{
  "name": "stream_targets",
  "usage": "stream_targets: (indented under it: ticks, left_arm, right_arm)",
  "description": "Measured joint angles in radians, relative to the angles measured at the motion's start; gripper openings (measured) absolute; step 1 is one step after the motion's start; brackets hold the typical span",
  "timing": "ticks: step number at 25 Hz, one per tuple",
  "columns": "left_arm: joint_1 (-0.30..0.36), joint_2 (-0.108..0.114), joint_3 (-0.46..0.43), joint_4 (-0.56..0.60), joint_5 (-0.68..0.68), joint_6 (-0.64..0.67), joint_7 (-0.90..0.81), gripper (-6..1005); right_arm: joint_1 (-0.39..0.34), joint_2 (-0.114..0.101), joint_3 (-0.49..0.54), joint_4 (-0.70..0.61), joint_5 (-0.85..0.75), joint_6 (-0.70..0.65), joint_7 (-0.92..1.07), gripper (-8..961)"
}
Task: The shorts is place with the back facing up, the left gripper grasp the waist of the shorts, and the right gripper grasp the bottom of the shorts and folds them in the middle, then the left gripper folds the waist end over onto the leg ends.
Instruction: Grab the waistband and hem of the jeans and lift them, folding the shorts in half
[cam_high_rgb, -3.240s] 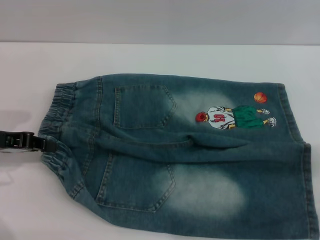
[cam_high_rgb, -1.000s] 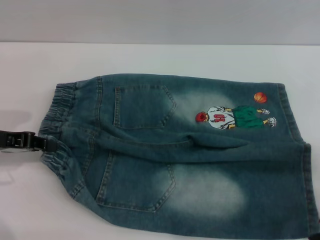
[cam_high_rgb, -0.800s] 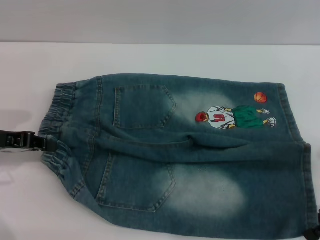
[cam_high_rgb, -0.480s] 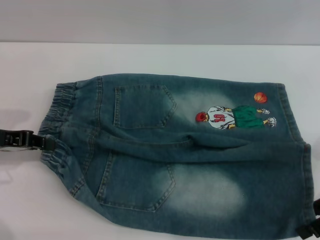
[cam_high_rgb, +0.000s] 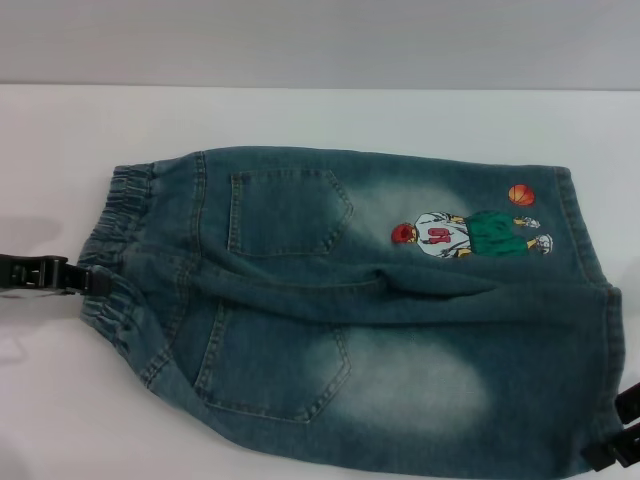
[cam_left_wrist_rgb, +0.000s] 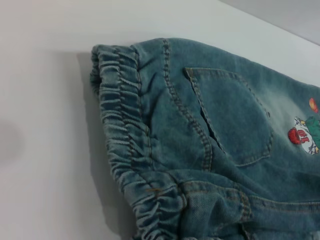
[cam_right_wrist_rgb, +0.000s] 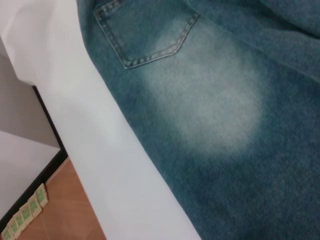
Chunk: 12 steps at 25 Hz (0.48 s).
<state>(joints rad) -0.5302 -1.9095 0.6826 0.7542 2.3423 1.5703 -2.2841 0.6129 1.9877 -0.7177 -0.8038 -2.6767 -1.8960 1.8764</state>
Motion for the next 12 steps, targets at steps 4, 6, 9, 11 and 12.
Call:
stream_targets:
  ticks: [4,6,9,11,12]
  left_arm:
    - [0.000,0.000,0.000,0.000,0.000,-0.002,0.000,40]
    - [-0.001,0.000,0.000,0.000,0.000,-0.003,0.000,40]
    - [-0.001,0.000,0.000,0.001,0.000,-0.003,0.000,40]
    - [-0.001,0.000,0.000,0.001,0.000,-0.003,0.000,40]
    - [-0.001,0.000,0.000,0.001,0.000,-0.003,0.000,40]
  right_arm:
    - [-0.002,0.004,-0.015,0.000,-0.004,0.006,-0.012,590]
    - [-0.003,0.005,-0.023,0.000,-0.006,0.010,-0.012,549]
    - [-0.004,0.006,-0.026,0.000,-0.008,0.013,-0.012,425]
    - [-0.006,0.006,-0.026,0.000,-0.009,0.014,-0.012,347]
    - [-0.007,0.006,-0.026,0.000,-0.009,0.014,-0.012,309]
